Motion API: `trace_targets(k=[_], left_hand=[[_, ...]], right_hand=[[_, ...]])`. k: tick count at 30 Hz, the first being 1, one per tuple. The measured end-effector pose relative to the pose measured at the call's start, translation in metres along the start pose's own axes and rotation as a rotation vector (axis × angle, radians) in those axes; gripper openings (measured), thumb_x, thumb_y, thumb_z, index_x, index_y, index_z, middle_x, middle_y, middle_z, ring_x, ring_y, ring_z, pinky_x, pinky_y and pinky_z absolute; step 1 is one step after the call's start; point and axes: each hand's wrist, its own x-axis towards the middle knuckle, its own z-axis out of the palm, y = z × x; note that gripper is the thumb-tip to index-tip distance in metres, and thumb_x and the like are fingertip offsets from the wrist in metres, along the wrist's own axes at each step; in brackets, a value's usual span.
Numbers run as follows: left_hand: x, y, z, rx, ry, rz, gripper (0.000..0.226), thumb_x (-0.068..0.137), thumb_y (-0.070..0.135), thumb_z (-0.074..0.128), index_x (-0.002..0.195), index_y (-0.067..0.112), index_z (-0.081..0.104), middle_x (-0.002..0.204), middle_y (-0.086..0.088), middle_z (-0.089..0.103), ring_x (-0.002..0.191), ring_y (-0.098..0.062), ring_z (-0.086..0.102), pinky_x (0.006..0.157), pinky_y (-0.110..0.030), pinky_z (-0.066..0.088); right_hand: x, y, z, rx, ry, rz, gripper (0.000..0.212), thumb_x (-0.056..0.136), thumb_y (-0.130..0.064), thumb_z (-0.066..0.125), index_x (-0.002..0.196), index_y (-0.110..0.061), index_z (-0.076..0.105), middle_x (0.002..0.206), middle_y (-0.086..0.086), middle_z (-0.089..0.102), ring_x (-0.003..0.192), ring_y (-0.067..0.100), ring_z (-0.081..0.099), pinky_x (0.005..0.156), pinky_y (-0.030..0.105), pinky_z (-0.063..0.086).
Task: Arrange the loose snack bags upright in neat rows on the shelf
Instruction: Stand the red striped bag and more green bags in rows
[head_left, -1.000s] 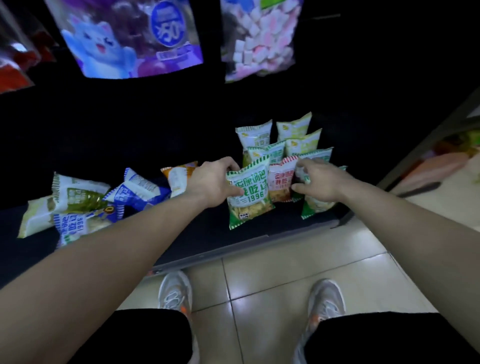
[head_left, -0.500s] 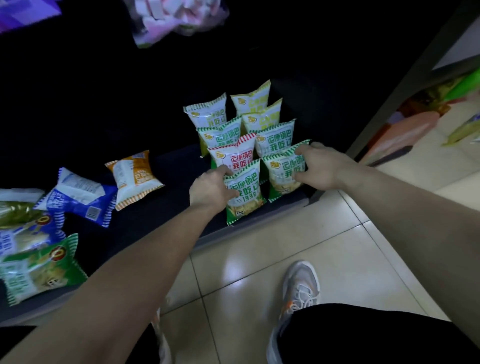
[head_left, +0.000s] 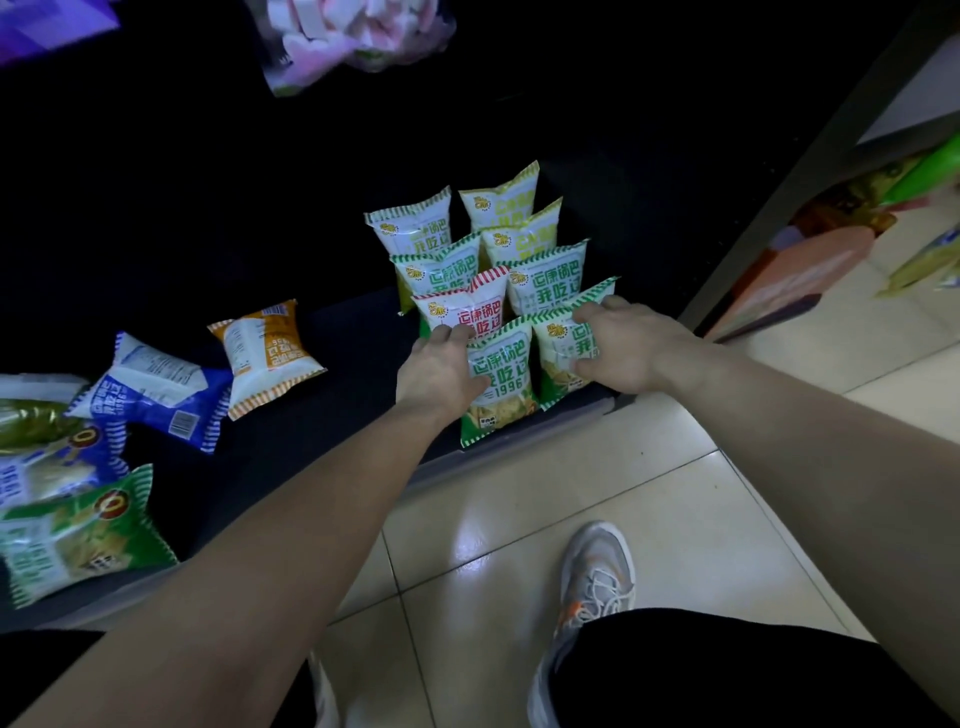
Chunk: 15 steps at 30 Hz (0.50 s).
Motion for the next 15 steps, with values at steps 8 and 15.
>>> trace_targets(k=[8, 15], left_hand=[[-0.008, -0.007, -0.025, -0.010, -0.035, -0.007, 0.082, 0.082, 0.047, 0.073, 0.149, 0.023, 0.033, 0.148, -0.004, 0.040, 0.134, -0.028, 0.036, 0.105, -0.042, 0.041], [-0.035, -0.044, -0.108, 0.087, -0.055, 0.024, 0.082, 0.081, 0.055, 0.070, 0.148, 0.024, 0.034, 0.147, -0.005, 0.041, 0.133, -0.026, 0.039, 0.106, -0.041, 0.040]], right_hand=[[-0.004, -0.012, -0.007, 0.007, 0.004, -0.005, 0.073, 0.092, -0.046, 0.061, 0.152, -0.020, 0.029, 0.151, 0.010, 0.035, 0.135, 0.033, 0.038, 0.103, 0.043, 0.042], [-0.010, -0.074, -0.023, 0.104, 0.066, -0.088, 0.073, 0.091, -0.047, 0.063, 0.152, -0.019, 0.032, 0.153, 0.011, 0.035, 0.136, 0.032, 0.039, 0.106, 0.045, 0.041]])
